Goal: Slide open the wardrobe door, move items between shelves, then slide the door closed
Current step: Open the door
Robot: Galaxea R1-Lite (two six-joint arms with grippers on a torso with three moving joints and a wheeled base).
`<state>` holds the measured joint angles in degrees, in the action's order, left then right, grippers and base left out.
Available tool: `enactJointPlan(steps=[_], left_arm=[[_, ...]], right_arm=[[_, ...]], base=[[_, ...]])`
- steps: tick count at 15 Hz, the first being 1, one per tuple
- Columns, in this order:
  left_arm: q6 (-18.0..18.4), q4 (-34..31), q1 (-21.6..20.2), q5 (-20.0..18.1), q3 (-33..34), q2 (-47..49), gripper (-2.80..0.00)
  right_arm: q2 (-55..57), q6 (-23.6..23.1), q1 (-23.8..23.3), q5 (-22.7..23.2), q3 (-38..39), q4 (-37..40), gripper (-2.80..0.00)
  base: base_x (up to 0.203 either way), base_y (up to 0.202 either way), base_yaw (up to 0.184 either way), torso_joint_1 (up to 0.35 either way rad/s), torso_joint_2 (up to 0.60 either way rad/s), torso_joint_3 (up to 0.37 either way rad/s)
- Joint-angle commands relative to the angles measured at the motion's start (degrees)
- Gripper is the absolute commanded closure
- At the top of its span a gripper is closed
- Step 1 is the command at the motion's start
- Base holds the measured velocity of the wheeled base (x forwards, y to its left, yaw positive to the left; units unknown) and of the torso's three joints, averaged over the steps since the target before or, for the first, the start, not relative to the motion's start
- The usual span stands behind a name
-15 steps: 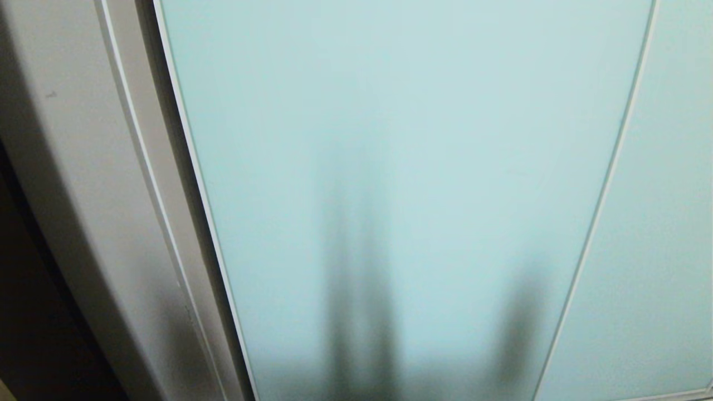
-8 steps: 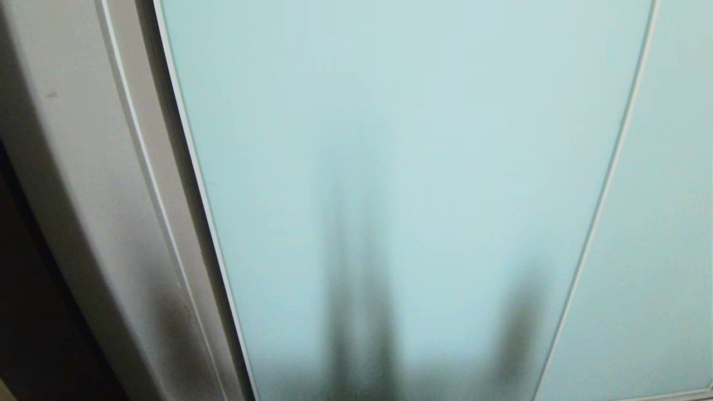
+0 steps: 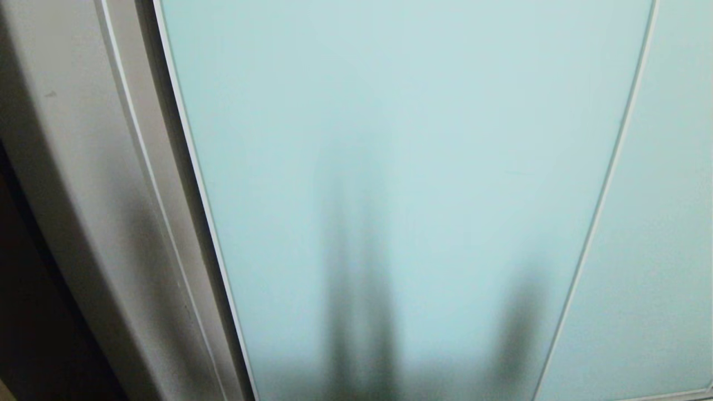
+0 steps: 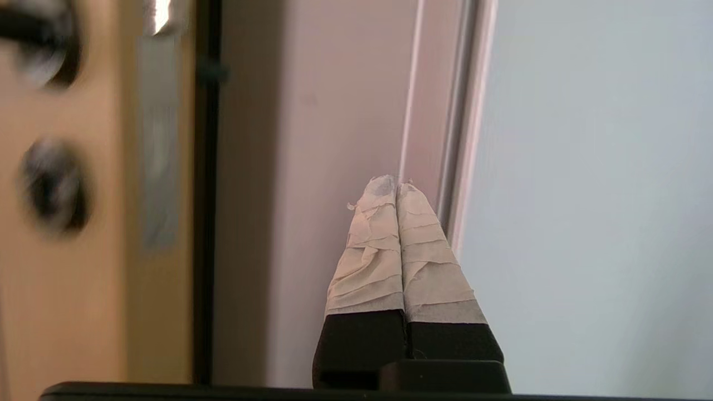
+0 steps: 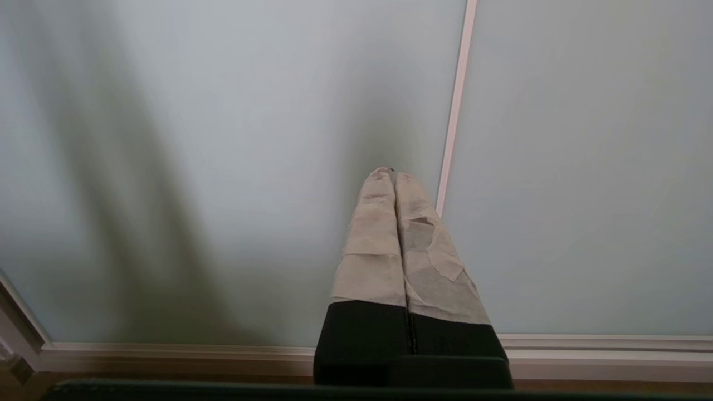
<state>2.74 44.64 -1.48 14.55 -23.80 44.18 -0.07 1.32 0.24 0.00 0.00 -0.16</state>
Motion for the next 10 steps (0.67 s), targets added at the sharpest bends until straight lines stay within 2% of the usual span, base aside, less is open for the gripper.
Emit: enactJointPlan(steps=[1, 5, 8, 10], left_arm=[[0.11, 6.79, -0.08, 0.88, -2.57, 13.43, 0.00], [0.03, 8.43, 0.10, 0.72, -5.16, 19.30, 0.00], [-0.16, 9.35, 0.33, -4.17, -4.62, 20.80, 0.00], [0.00, 9.46, 0.33, -4.51, -5.65, 23.11, 0.00]], right_arm=[[-0.01, 0.00, 0.02, 0.00, 0.00, -0.02, 0.00], [-0.01, 0.00, 0.02, 0.00, 0.00, -0.02, 0.00], [-0.01, 0.00, 0.02, 0.00, 0.00, -0.02, 0.00], [-0.01, 0.00, 0.02, 0.00, 0.00, -0.02, 0.00]], base=[[0.000, 0.000, 0.000, 0.000, 0.00, 0.000], [0.000, 0.000, 0.000, 0.000, 0.00, 0.000], [0.000, 0.000, 0.000, 0.000, 0.00, 0.000], [0.000, 0.000, 0.000, 0.000, 0.00, 0.000]])
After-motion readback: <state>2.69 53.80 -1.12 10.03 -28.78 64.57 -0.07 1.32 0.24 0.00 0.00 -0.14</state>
